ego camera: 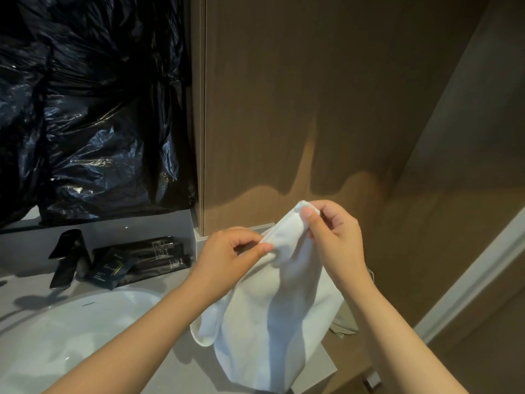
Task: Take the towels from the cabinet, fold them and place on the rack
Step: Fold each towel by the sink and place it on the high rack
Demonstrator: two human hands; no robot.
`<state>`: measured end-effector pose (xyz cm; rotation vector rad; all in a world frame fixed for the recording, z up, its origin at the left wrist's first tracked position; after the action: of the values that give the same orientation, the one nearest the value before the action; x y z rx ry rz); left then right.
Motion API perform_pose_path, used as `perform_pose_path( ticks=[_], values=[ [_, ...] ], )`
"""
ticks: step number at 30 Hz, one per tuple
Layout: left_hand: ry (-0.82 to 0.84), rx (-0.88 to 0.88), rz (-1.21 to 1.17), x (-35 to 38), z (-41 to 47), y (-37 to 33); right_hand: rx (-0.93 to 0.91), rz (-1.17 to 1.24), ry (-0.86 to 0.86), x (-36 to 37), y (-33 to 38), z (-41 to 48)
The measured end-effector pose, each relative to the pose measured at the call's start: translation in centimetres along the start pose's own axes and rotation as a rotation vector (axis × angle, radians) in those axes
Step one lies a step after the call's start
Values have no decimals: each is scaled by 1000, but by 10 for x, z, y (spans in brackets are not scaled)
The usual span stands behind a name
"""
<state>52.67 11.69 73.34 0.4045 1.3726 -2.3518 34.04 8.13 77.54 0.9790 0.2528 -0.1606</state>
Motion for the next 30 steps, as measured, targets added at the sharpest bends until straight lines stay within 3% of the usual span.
perform_pose_path(
  ticks=[14,21,27,30],
  values=[
    [177,-138,146,-2,-5,43,-19,-54,-149,-38,16,40],
    [26,-374,56,0,-29,98,20,-48,-204,-52,11,46],
    [111,-391,41,4,-30,120,12,-97,-184,-44,8,54],
    [279,-348,247,8,-37,133,12,-101,-186,-44,4,56]
  ],
)
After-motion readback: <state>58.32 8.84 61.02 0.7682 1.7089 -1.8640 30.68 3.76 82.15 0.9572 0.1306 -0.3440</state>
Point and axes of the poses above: each hand's wrist, its own z-axis towards the middle knuckle, its own x-axis out of the palm, y = z × x, the point moved 5 cm from there along z, towards the middle knuckle, and after that the axes turned 5 degrees about y, right-handed, at the moved point
